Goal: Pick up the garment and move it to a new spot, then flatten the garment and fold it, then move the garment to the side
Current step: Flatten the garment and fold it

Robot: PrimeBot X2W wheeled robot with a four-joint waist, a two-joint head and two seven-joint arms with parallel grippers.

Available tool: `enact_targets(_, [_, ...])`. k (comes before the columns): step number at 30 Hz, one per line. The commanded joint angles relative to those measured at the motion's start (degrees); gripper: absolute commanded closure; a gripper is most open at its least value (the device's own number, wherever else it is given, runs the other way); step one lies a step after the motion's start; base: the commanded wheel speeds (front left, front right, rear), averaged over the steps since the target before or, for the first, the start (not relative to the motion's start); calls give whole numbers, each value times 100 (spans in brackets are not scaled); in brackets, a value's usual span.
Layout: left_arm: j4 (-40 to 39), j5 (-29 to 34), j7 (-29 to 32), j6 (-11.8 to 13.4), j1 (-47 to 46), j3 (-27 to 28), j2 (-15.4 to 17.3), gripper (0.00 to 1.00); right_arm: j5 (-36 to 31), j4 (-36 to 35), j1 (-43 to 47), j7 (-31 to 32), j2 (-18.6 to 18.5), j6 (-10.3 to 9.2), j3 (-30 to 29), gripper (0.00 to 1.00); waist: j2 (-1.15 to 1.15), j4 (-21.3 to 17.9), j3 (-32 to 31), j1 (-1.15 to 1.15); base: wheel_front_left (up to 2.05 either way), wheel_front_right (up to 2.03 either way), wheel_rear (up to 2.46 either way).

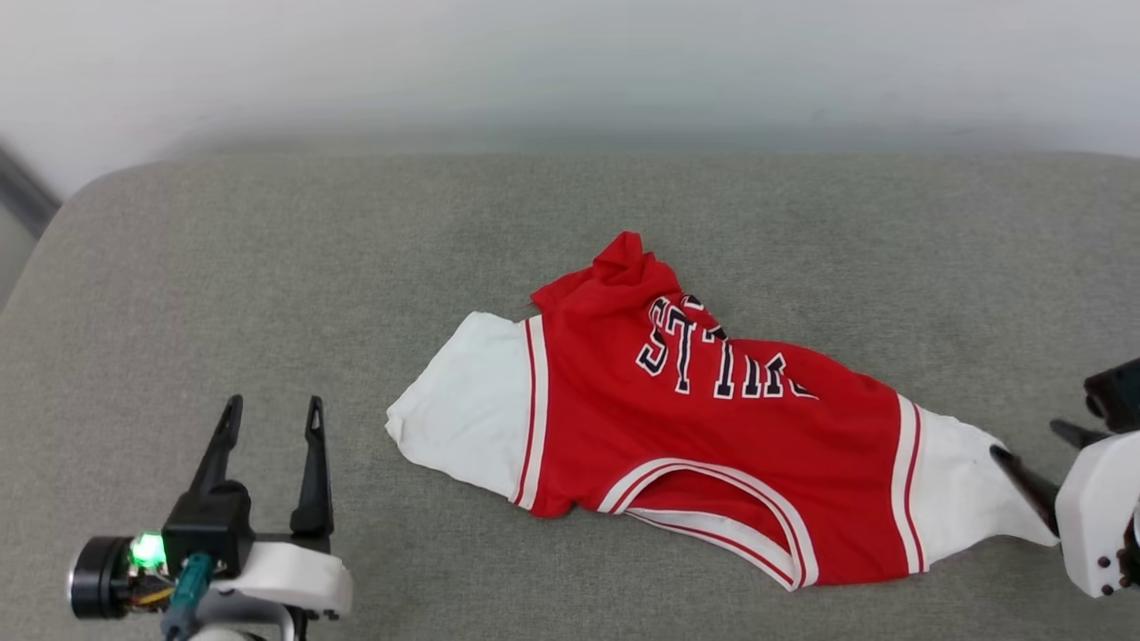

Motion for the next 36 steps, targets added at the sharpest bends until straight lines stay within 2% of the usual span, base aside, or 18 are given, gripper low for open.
enact_targets(1, [51,22,-14,-54,-181,29,89,0,-97,-169,116,-133,38,-4,-118,0,0,-48,-58,0,0,0,0])
enact_targets(7, [455,-18,318,-453,-860,-36,507,0,-684,-925,494,-1001,500,-4,-929,0,0,-123,-65,0,0,0,0])
enact_targets(13, [690,-219,1276,-965,-1634,-234,932,0,-1456,-1410,847,-1765,1269,-4,-1477,0,0,-189,23,0,0,0,0])
enact_targets(14, [690,-219,1276,-965,-1634,-234,932,0,-1456,-1410,847,-1765,1269,-4,-1477,0,0,-189,23,0,0,0,0])
enact_targets(17, [829,-495,1892,-1116,-2030,-457,1157,0,-1757,-1591,1018,-2020,1623,-4,-1646,0,0,-227,81,0,0,0,0])
enact_targets(20, [864,-908,2674,-1174,-2356,-798,1430,0,-1969,-1694,1154,-2235,1888,-4,-1733,0,0,-269,139,0,0,0,0])
enact_targets(23, [757,-1535,3464,-1177,-2581,-1436,1834,0,-2054,-1707,1260,-2388,2071,-4,-1749,0,0,-325,198,0,0,0,0])
enact_targets(28, [636,-2591,4586,-1176,-2937,-2368,2501,0,-2130,-1633,1295,-2530,2197,-4,-1735,0,0,-419,331,0,0,0,0])
enact_targets(32, [634,-3331,5364,-1177,-3313,-2968,2888,0,-2168,-1594,1225,-2589,2252,-4,-1680,0,0,-491,452,0,0,0,0])
enact_targets(36, [742,-3788,5898,-1178,-3698,-3531,3091,0,-2186,-1564,1105,-2609,2262,-4,-1619,0,0,-565,584,0,0,0,0])
